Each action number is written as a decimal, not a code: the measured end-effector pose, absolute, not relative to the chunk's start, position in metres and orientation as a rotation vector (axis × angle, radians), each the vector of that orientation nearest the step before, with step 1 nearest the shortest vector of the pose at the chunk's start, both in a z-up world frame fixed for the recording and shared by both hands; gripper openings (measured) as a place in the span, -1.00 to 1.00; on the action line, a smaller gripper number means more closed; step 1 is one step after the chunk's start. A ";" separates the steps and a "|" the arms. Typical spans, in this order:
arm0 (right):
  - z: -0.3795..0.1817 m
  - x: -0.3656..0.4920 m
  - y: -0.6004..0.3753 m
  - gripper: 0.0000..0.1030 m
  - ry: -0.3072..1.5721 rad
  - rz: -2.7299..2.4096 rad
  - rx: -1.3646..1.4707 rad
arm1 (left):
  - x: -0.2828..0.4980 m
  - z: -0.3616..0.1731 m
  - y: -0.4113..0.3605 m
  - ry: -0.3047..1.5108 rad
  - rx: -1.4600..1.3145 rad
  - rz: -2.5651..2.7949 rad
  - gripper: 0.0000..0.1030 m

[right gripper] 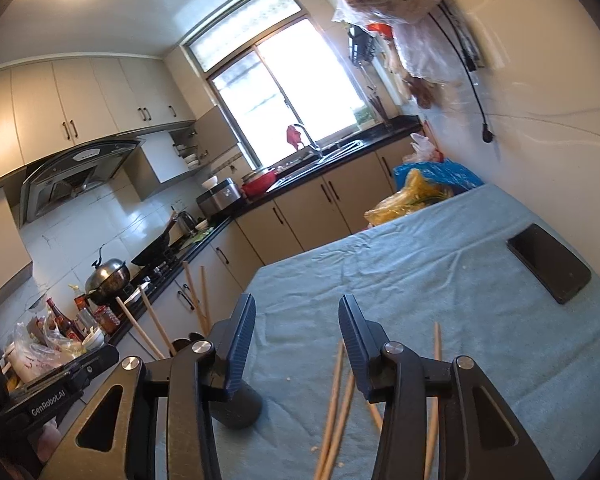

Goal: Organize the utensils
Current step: 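Move both open grippers back down to the remaining chopsticks on the towel, then close the right gripper on a chopstick while the left gripper closes on another, then lift and carry both held chopsticks upright over the holder cup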

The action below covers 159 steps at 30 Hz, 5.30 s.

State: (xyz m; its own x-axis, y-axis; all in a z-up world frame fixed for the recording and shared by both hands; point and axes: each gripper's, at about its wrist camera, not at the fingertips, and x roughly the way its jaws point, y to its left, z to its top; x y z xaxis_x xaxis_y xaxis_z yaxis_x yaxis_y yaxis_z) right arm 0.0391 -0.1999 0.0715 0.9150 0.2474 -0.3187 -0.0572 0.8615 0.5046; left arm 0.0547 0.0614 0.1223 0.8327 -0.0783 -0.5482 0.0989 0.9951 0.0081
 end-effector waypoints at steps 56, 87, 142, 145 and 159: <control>-0.061 0.178 -0.277 -0.86 1.085 -0.031 0.218 | 0.130 -0.002 -0.033 1.011 0.124 -0.283 -0.42; -0.067 0.162 -0.297 -0.85 1.042 0.053 0.351 | 0.223 -0.043 -0.086 1.136 0.130 -0.236 -0.88; 0.075 0.010 -0.203 -0.86 0.461 0.233 0.179 | 0.070 0.092 0.034 0.659 -0.036 -0.285 -0.88; 0.078 0.009 -0.203 -0.86 0.459 0.236 0.185 | 0.069 0.095 0.033 0.658 -0.033 -0.285 -0.88; 0.097 0.012 -0.198 -0.86 0.435 0.264 0.194 | 0.053 0.118 0.045 0.607 -0.037 -0.279 -0.88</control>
